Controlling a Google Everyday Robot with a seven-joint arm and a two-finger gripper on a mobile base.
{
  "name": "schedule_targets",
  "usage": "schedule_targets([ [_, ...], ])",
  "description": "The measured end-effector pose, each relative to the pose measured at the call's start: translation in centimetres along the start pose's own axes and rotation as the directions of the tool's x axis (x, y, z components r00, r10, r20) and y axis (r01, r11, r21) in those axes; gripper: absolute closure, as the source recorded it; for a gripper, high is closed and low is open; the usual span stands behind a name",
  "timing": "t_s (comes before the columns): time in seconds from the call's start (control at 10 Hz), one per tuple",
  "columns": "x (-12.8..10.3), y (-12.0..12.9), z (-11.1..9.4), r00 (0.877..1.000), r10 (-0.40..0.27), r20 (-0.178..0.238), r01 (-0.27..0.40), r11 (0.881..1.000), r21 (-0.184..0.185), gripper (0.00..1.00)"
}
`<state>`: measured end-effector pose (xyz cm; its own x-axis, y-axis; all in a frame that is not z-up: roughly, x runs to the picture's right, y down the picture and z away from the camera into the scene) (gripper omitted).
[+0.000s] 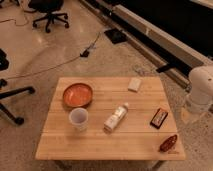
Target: Place the eraser in the ceramic cup
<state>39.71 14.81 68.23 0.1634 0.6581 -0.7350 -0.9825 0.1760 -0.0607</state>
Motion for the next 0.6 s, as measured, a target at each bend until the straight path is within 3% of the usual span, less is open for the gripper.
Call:
schedule_targets([
  [0.6, 0.17, 0.92, 1.03, 0.999, -0.029, -0.021, 0.029, 1.0, 0.007, 0.6],
])
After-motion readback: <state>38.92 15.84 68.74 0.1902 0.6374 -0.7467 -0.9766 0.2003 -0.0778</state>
